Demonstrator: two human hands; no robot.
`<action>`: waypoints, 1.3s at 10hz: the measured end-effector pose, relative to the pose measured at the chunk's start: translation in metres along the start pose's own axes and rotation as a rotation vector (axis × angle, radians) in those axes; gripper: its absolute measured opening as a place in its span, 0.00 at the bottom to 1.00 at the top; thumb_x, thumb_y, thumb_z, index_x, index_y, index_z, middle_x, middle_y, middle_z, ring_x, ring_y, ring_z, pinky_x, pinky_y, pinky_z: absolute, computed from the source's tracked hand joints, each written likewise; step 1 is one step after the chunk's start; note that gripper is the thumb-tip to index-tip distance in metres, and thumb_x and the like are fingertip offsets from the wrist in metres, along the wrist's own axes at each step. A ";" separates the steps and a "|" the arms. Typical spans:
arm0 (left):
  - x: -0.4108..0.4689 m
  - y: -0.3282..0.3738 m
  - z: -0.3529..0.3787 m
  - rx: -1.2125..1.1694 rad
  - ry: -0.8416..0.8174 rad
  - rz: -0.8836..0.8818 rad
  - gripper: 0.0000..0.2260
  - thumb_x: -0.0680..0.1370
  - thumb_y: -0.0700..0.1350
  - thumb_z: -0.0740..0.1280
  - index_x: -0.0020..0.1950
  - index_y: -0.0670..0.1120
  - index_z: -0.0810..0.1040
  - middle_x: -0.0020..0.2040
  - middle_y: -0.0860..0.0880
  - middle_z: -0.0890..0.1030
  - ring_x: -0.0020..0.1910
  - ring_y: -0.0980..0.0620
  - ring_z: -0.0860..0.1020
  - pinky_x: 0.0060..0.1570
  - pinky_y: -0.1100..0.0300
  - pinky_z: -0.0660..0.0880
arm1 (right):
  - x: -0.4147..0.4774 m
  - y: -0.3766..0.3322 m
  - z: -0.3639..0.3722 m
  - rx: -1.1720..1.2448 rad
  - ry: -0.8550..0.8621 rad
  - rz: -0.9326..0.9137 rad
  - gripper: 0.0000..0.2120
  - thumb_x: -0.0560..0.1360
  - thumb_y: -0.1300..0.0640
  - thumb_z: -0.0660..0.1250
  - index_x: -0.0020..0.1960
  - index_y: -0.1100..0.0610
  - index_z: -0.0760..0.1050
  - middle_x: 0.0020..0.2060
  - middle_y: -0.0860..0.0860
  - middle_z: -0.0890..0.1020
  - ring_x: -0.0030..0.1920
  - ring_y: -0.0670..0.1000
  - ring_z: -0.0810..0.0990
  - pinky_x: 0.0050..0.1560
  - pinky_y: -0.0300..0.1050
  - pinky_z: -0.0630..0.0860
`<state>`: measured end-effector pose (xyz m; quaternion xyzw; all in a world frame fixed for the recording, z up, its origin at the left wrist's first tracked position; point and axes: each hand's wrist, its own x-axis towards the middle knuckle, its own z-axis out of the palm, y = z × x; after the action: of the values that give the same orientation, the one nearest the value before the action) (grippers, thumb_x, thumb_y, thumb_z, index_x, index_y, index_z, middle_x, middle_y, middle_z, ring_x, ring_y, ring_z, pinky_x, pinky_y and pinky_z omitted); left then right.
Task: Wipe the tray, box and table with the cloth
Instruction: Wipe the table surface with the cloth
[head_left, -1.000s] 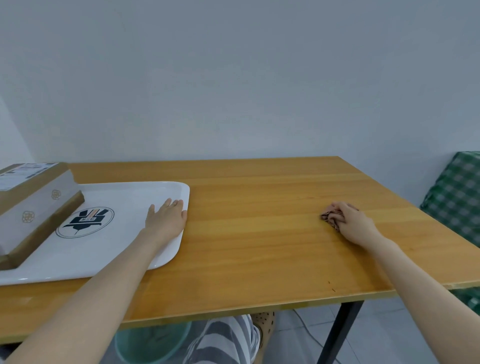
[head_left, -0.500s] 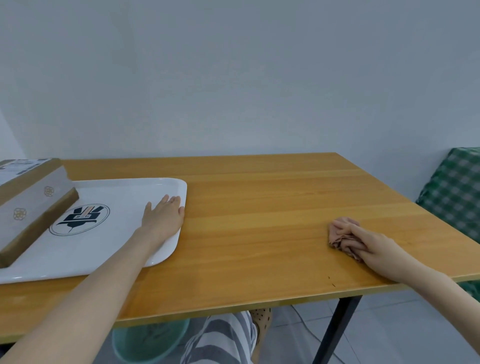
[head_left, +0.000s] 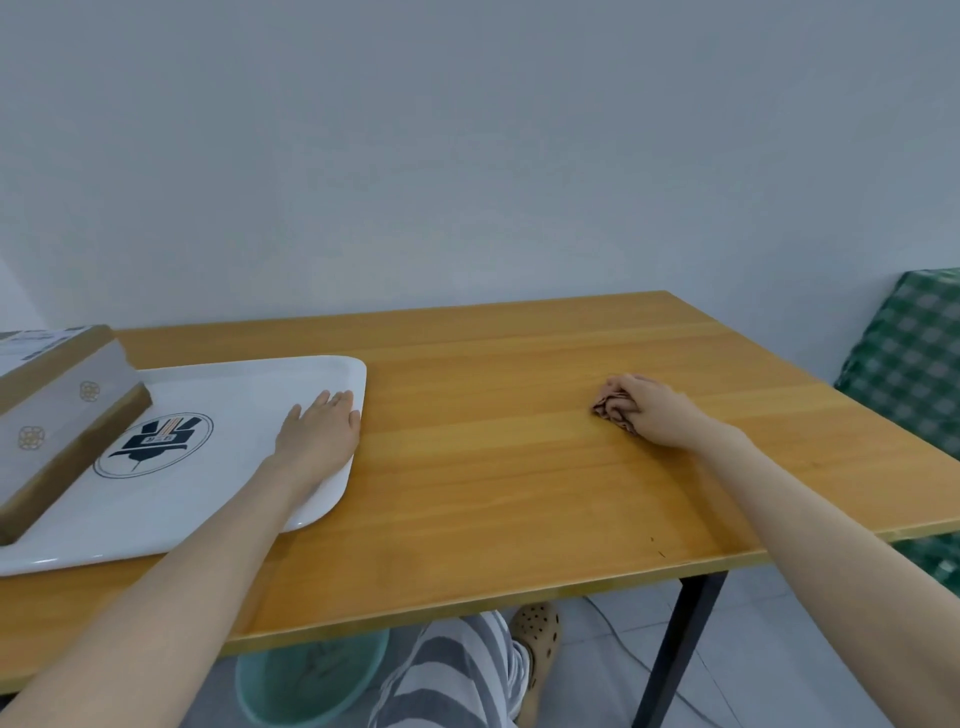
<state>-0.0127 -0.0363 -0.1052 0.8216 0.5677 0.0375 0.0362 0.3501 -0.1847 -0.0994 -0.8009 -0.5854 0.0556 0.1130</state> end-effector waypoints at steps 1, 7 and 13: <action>0.000 0.000 0.000 0.000 -0.001 0.000 0.22 0.83 0.47 0.43 0.78 0.44 0.52 0.78 0.48 0.55 0.78 0.51 0.50 0.75 0.49 0.48 | -0.013 -0.003 0.000 0.037 -0.031 -0.066 0.20 0.81 0.55 0.54 0.72 0.48 0.60 0.69 0.50 0.69 0.64 0.57 0.72 0.57 0.51 0.71; -0.001 -0.002 0.002 -0.064 -0.006 0.015 0.22 0.84 0.47 0.43 0.78 0.44 0.51 0.78 0.47 0.55 0.78 0.51 0.49 0.75 0.50 0.49 | -0.176 -0.004 -0.029 0.349 -0.331 -0.471 0.19 0.76 0.72 0.55 0.52 0.53 0.79 0.59 0.33 0.77 0.61 0.34 0.74 0.55 0.29 0.72; -0.007 0.002 -0.003 -0.067 -0.004 0.001 0.22 0.84 0.46 0.43 0.78 0.43 0.52 0.78 0.44 0.56 0.78 0.48 0.50 0.75 0.49 0.50 | -0.146 0.001 -0.013 0.275 -0.011 -0.201 0.17 0.75 0.66 0.59 0.49 0.44 0.74 0.56 0.32 0.75 0.55 0.40 0.77 0.54 0.44 0.75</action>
<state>-0.0134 -0.0435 -0.1020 0.8202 0.5657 0.0548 0.0651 0.3091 -0.3253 -0.0937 -0.7148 -0.6502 0.1281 0.2233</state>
